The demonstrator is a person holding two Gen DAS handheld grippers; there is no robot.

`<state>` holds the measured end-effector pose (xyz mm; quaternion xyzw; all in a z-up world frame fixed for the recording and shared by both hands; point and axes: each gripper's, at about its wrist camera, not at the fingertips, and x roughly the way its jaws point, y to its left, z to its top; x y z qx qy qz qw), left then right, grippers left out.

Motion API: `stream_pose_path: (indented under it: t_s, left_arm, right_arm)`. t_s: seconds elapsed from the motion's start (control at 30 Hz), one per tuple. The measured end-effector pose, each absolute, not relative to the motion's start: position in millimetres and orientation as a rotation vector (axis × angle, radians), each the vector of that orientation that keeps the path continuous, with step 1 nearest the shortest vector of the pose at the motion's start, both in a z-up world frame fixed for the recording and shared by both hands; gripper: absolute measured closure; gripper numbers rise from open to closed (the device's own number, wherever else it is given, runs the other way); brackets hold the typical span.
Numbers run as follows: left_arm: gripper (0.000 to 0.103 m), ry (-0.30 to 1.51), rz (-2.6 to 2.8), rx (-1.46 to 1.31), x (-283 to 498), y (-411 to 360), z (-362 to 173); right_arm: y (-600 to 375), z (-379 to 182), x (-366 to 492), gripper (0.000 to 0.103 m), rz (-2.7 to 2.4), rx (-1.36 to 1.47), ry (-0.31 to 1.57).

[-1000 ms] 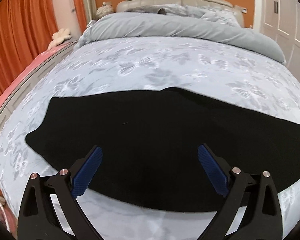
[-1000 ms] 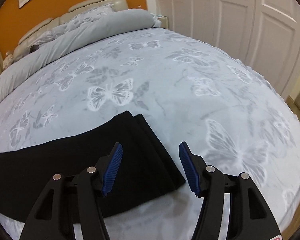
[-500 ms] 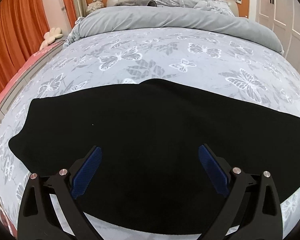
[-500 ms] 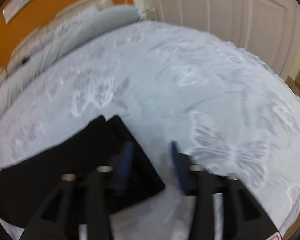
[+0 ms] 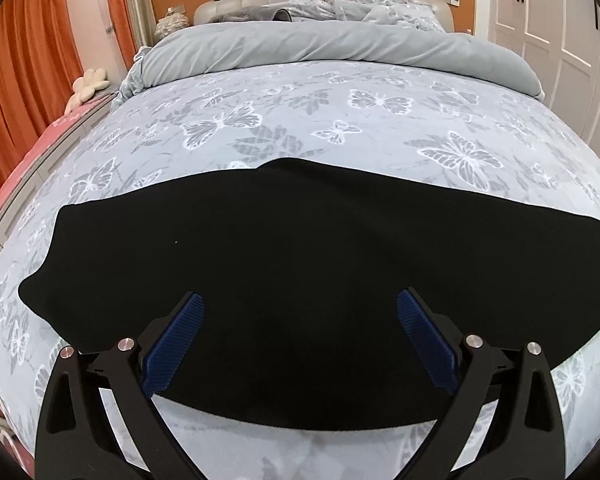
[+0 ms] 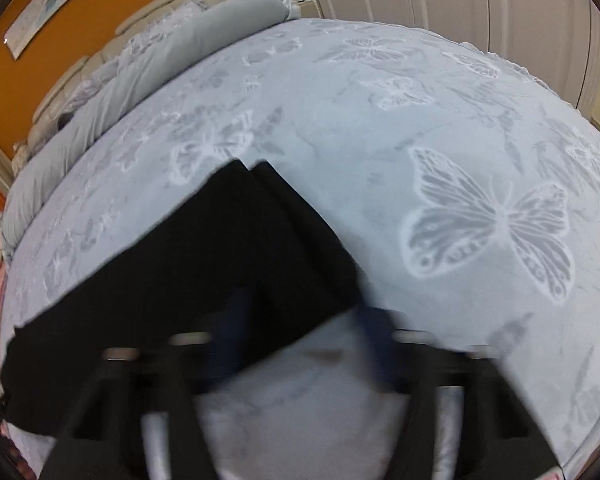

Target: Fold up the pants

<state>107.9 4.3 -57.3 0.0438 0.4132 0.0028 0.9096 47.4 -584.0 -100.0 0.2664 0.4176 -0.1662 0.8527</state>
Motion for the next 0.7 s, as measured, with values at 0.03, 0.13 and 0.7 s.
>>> stream_pose_path:
  t_s: [0.03,0.13,0.7]
  left_arm:
    - [0.007,0.853,0.010,0.081,107.9,8.2,-55.7]
    - [0.007,0.852,0.023,0.050,108.3,20.4,-51.1]
    - [0.007,0.831,0.120,-0.124,90.9,124.1,-24.5]
  right_arm:
    - [-583.5,-97.0,48.3,0.087,-0.334,0.598,0.863]
    - [-561.1,-62.5,53.2,0.087,-0.307,0.557,0.767]
    - [-232.6,13.8,123.9,0.087,0.332,0.208,0.722]
